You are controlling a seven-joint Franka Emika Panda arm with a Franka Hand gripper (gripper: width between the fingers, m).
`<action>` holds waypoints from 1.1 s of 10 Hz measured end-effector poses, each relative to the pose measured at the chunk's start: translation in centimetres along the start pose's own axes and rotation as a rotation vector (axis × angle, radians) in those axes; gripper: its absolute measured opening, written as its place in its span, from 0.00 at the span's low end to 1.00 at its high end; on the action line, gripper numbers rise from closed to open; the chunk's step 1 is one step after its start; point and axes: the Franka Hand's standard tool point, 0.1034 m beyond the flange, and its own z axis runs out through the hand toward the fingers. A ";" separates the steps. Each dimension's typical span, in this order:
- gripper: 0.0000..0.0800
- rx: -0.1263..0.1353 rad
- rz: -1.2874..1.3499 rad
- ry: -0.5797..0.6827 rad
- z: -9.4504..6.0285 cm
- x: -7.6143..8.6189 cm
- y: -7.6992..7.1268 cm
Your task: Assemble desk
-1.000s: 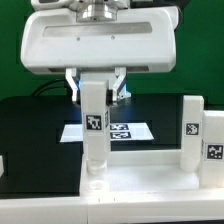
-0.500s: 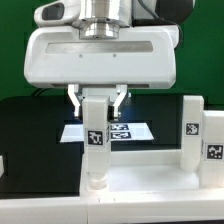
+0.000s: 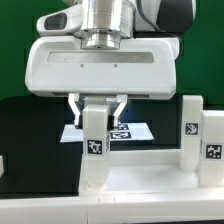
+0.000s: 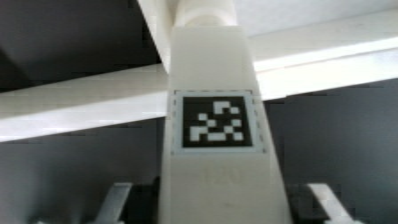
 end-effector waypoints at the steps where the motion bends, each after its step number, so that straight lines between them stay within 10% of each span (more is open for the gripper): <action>1: 0.36 -0.002 -0.003 0.019 0.0 0.0 0.0; 5: 0.36 -0.001 -0.004 0.014 0.1 -0.1 -0.1; 8: 0.79 0.023 0.023 -0.123 -0.6 1.1 0.5; 11: 0.81 0.052 0.044 -0.382 -0.5 1.0 0.0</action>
Offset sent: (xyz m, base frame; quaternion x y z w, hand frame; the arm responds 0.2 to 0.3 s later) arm 0.0000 0.0000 0.0000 0.0000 0.0000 0.0000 1.0000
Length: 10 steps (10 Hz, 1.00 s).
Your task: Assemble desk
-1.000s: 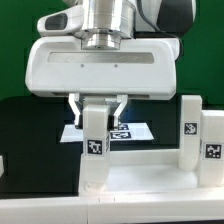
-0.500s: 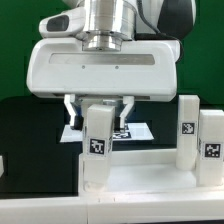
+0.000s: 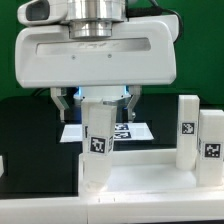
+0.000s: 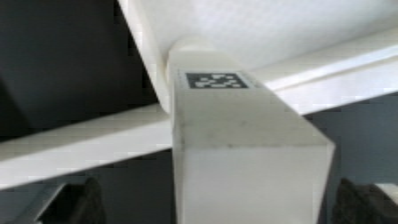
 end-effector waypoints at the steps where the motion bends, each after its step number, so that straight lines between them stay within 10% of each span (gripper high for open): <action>1: 0.81 0.001 0.006 -0.062 0.3 -0.7 0.1; 3: 0.81 0.004 0.010 -0.100 0.5 -0.5 0.0; 7: 0.36 0.001 0.059 -0.099 0.6 -0.6 0.1; 10: 0.36 -0.008 0.344 -0.098 0.6 -0.5 0.4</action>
Offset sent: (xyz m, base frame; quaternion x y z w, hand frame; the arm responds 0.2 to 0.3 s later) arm 0.0000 0.0000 0.0000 0.0000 0.0000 0.0000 1.0000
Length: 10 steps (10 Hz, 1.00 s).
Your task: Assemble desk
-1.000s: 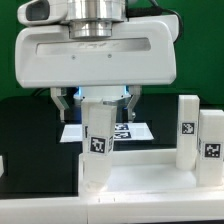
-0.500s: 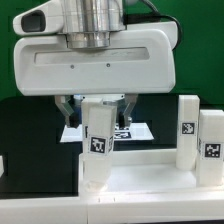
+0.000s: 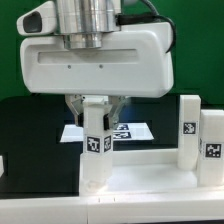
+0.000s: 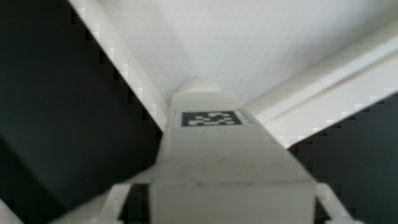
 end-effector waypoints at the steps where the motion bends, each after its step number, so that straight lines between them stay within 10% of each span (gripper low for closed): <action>1: 0.36 0.006 0.118 -0.001 0.0 0.2 0.3; 5: 0.36 0.090 0.762 -0.061 0.2 0.5 0.5; 7: 0.36 0.091 0.798 -0.062 0.2 0.4 0.5; 10: 0.71 0.046 0.342 -0.023 0.2 -0.2 -0.3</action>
Offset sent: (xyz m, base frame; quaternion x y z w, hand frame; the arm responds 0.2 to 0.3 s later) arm -0.0012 0.0153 -0.0134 0.0891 -0.1002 0.4837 0.8649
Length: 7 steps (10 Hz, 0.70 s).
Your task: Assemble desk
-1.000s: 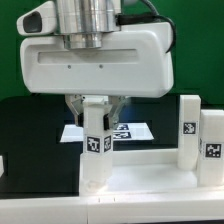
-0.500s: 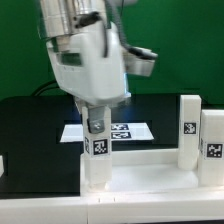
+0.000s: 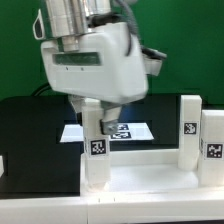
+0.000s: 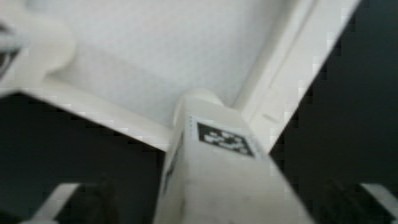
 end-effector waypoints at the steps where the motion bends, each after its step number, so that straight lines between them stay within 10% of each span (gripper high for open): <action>1: 0.79 -0.022 -0.280 -0.014 -0.2 -0.7 -0.5; 7: 0.81 -0.023 -0.934 -0.002 -0.7 0.0 -0.3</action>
Offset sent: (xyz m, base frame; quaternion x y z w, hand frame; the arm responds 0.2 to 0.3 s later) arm 0.0000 0.0000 0.0000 0.0000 0.0000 -0.1938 0.9810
